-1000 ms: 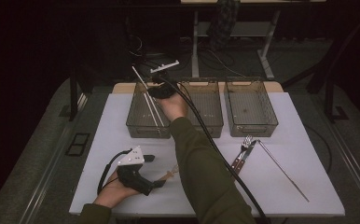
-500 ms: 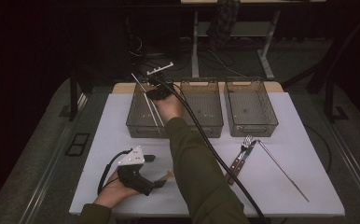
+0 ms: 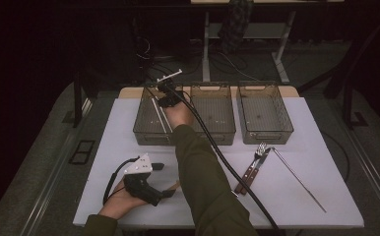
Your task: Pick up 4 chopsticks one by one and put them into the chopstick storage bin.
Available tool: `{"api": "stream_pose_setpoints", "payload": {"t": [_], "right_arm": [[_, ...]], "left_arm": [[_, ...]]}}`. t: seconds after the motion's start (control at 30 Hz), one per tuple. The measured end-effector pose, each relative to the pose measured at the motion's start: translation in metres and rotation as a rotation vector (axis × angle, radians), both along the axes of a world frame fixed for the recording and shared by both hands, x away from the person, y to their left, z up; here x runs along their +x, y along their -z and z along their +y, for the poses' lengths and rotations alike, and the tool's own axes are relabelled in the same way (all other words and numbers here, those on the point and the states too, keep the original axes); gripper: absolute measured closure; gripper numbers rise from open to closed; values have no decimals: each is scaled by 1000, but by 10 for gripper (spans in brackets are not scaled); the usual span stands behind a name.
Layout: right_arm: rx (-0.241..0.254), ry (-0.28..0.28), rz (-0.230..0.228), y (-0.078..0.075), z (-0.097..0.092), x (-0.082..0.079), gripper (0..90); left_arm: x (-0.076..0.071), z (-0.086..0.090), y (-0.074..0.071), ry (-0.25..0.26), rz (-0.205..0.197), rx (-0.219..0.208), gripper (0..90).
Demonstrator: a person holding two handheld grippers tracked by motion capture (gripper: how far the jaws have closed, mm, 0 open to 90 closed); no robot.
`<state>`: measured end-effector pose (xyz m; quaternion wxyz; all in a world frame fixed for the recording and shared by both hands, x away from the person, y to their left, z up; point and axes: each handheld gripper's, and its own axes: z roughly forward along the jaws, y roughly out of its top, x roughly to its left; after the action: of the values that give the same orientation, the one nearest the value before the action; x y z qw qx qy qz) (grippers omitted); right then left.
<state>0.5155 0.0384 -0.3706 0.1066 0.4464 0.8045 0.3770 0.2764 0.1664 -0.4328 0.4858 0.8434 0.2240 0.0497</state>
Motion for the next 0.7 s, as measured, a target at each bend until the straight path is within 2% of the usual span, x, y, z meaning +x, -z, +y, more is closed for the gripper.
{"api": "stream_pose_setpoints", "payload": {"t": [0.1,0.17,0.3,0.5,0.7], "right_arm": [[0,16,-1,4,2,1,842],[5,34,-14,3,3,2,694],[0,28,-31,-3,0,0,628],[-20,-35,-57,-17,-9,-10,486],[24,-100,-81,-27,-40,-27,404]], "left_arm": [[0,0,0,1,0,-3,0],[0,0,0,1,-1,-3,0],[0,0,0,2,0,-5,0],[0,0,0,5,-1,3,0],[0,-1,0,1,-3,6,0]]}}
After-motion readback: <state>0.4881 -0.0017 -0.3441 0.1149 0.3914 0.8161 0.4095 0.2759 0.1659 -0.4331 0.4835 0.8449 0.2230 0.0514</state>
